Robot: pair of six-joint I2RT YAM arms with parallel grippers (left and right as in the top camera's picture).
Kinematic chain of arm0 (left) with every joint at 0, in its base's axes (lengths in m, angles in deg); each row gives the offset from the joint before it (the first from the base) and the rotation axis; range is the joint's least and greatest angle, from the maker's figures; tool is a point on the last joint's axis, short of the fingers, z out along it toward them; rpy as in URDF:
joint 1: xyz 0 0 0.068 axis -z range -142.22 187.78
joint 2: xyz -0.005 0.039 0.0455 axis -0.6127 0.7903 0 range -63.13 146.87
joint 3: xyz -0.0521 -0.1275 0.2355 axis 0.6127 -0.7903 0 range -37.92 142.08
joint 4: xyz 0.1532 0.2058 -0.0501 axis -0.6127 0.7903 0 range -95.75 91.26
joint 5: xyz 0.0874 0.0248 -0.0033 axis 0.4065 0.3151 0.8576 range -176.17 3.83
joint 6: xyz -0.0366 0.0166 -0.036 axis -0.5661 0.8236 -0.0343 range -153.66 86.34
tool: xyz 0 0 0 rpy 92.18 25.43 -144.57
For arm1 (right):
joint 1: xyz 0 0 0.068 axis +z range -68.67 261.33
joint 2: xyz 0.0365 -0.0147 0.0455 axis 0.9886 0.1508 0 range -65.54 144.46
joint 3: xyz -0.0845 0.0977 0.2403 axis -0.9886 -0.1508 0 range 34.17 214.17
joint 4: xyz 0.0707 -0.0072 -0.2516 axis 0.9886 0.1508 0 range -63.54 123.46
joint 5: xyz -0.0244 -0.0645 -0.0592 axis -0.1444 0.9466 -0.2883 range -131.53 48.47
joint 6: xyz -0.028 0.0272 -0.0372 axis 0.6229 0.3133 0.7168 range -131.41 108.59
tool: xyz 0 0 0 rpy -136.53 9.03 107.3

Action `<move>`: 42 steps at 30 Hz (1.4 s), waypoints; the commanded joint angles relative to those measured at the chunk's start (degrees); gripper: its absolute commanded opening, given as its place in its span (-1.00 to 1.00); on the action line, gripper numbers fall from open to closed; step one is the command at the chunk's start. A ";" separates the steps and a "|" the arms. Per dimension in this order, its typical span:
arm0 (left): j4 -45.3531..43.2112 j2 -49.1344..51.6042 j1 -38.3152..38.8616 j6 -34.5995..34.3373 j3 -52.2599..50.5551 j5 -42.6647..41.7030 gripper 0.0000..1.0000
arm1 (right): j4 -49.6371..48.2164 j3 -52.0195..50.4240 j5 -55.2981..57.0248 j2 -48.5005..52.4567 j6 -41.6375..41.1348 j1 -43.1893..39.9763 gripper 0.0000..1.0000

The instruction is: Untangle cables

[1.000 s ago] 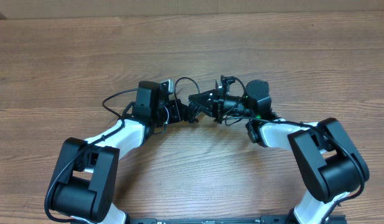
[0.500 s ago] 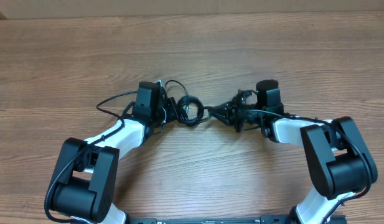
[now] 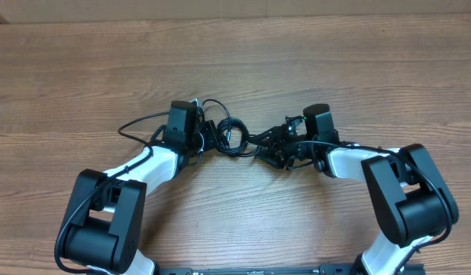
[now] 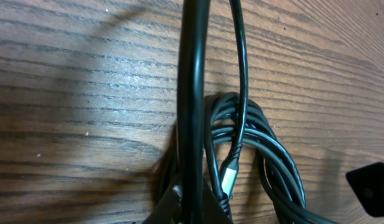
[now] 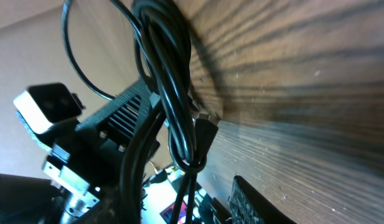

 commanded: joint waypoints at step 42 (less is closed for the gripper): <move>41.44 9.51 0.42 4.09 26.27 -4.07 0.12 | 0.55 0.04 -0.48 -7.98 7.74 -0.22 0.10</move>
